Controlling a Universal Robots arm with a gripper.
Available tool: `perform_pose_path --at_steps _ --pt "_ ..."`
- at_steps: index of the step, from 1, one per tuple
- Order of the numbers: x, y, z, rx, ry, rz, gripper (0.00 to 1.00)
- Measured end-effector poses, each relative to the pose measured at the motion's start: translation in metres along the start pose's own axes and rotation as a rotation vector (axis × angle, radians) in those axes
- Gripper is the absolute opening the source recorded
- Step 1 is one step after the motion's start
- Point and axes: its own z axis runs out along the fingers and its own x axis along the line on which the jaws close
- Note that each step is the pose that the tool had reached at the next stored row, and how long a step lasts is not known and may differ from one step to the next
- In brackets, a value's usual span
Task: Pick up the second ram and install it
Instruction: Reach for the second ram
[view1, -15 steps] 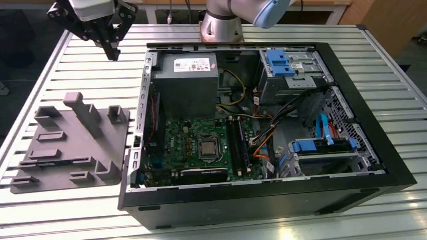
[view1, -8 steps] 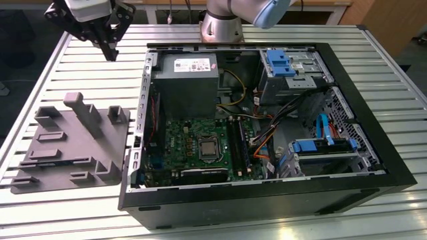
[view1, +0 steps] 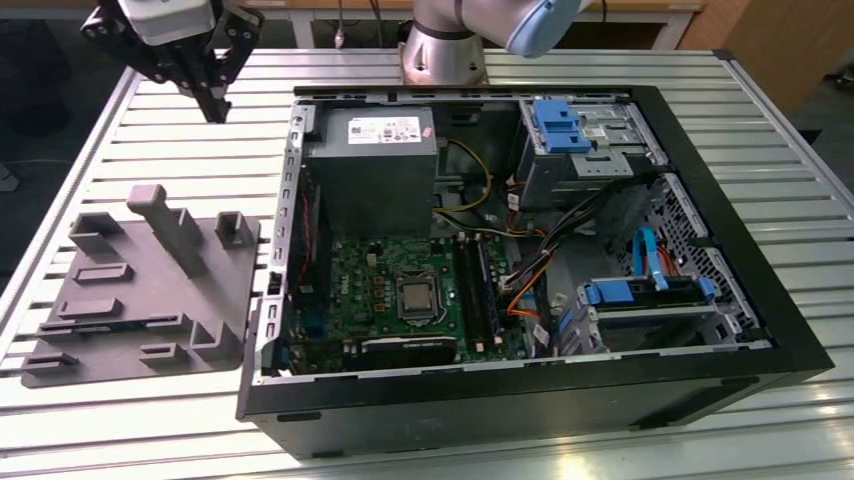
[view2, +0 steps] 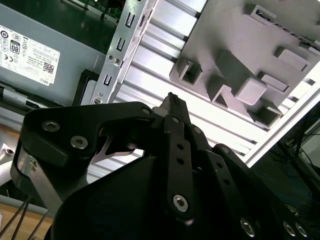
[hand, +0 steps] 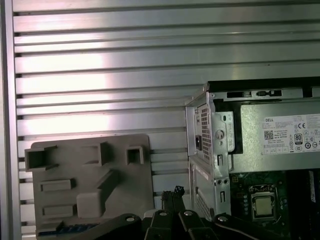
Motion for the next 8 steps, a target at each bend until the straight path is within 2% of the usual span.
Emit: perform_pose_path --at_steps 8 --pt "0.0051 -0.0010 0.0002 -0.0001 -0.0001 0.000 0.11"
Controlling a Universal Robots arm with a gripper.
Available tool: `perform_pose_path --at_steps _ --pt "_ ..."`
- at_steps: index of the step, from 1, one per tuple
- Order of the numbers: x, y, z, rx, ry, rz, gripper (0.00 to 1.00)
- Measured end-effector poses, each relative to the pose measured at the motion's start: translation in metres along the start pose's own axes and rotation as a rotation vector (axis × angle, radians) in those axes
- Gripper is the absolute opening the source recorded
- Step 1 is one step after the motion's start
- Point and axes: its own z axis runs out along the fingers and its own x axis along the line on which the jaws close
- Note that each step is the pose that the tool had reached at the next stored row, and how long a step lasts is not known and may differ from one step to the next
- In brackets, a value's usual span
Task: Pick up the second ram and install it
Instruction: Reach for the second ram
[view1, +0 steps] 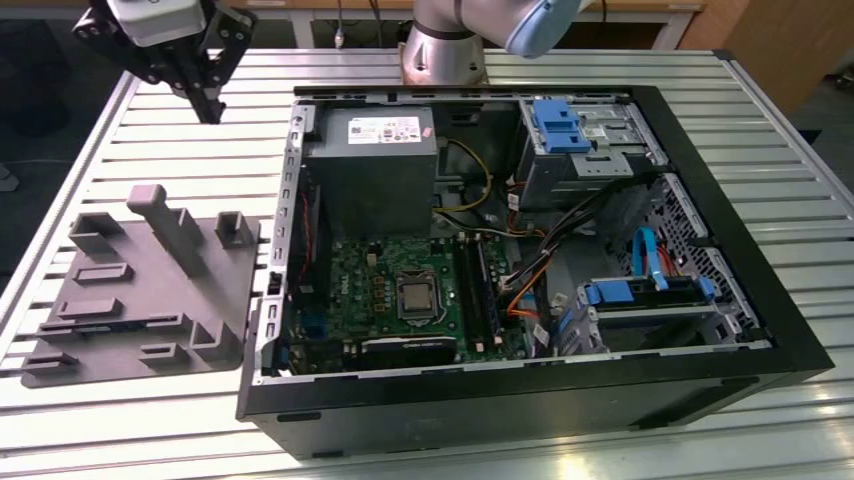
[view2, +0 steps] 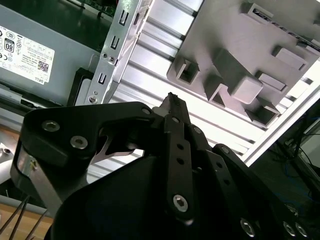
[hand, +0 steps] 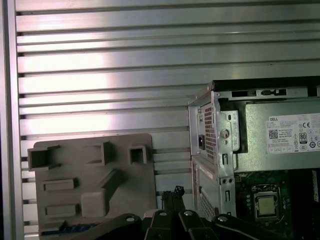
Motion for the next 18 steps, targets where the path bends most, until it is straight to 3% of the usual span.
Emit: perform_pose_path --at_steps 18 --pt "0.0100 -0.0012 0.0003 0.0000 0.0000 0.000 0.11"
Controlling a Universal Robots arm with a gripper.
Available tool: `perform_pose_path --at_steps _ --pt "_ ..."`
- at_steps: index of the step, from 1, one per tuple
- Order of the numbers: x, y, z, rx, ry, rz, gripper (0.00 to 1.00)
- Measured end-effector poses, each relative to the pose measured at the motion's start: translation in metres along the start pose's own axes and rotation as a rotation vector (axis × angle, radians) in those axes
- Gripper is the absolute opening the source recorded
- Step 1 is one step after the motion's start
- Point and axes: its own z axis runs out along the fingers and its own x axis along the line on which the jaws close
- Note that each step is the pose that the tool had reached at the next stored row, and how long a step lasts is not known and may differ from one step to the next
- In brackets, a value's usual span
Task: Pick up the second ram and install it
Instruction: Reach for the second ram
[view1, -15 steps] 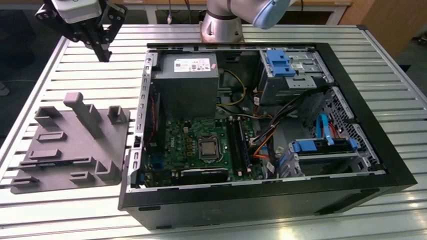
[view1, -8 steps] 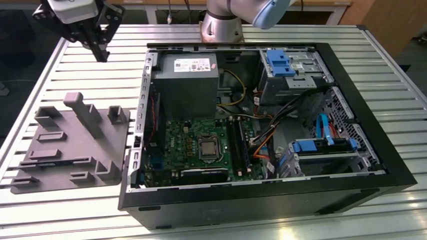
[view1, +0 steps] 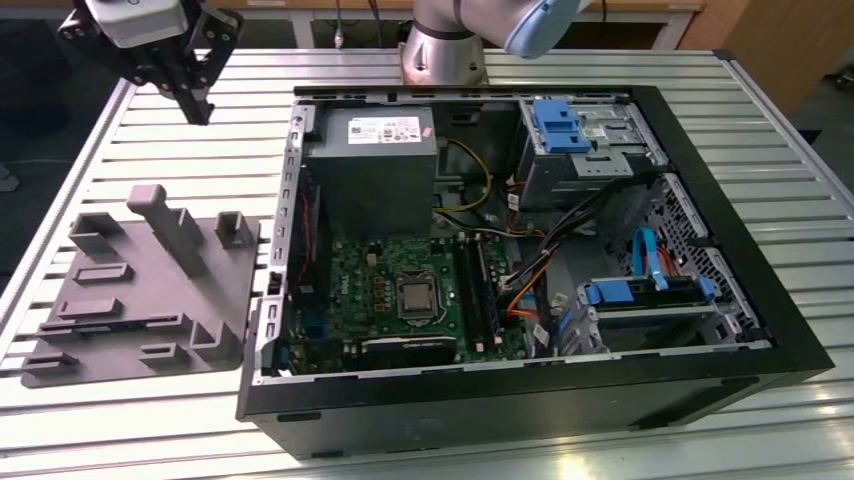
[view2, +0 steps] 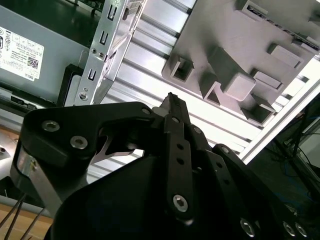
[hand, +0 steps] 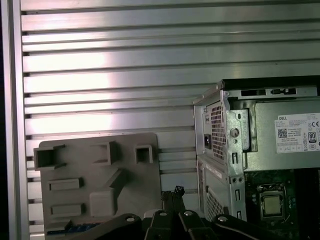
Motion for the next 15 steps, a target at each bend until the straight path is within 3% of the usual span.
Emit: perform_pose_path --at_steps 15 --pt "0.0056 -0.0006 0.0003 0.0000 0.0001 0.000 0.11"
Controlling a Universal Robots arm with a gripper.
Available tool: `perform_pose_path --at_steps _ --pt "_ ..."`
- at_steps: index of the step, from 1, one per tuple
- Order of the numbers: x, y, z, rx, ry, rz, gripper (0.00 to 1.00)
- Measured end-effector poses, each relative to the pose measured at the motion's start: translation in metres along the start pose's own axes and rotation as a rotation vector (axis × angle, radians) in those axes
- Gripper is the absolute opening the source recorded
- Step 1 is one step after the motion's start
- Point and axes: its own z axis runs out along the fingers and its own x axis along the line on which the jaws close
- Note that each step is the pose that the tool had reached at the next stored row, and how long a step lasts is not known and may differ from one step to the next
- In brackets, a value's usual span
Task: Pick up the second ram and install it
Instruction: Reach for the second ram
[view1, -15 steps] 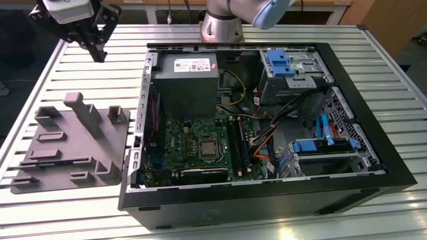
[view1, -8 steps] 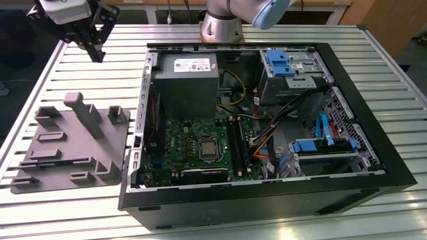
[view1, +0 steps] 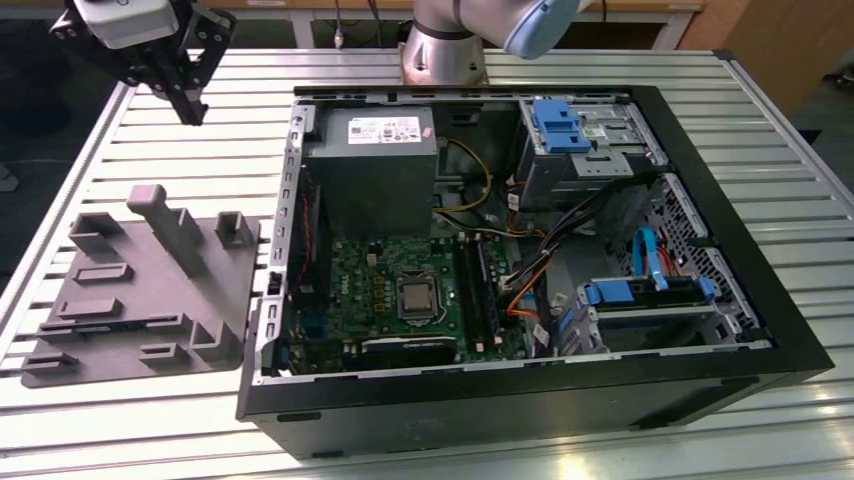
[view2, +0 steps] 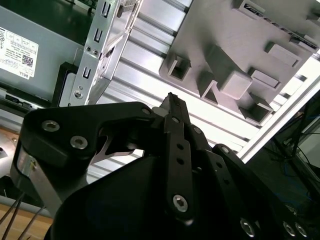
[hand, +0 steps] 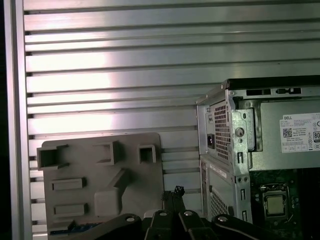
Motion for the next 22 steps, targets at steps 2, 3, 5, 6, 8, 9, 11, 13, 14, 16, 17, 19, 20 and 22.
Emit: perform_pose_path --at_steps 2,3,5,6,8,9,11,13,14,16,17,19,20,22 --pt "0.0008 -0.0001 0.0001 0.0000 0.0000 0.000 0.11" --pt "0.0010 -0.0001 0.0001 0.0000 -0.0001 0.000 0.11" --pt "0.0019 -0.0001 0.0001 0.0000 0.0000 0.000 0.11" --pt "0.0026 -0.0002 0.0001 0.0000 0.0000 0.000 0.11" --pt "0.0032 -0.0003 0.0001 0.0000 -0.0001 0.000 0.11" --pt "0.0035 -0.0003 0.0001 0.0000 0.0000 0.000 0.11" --pt "0.0043 -0.0004 0.0002 0.0000 0.0000 0.000 0.11" --pt "0.0050 -0.0004 0.0002 0.0000 0.0000 0.000 0.11" --pt "0.0055 -0.0005 0.0002 0.0000 0.0000 0.000 0.11" --pt "0.0067 -0.0006 0.0003 0.0000 0.0000 0.000 0.11" --pt "0.0073 -0.0006 0.0004 0.0000 0.0000 0.000 0.11" --pt "0.0083 -0.0007 0.0004 0.0000 0.0000 0.000 0.11" --pt "0.0089 -0.0008 0.0004 0.0000 0.0000 0.000 0.11" --pt "0.0109 -0.0009 0.0005 0.0000 0.0000 0.000 0.11"
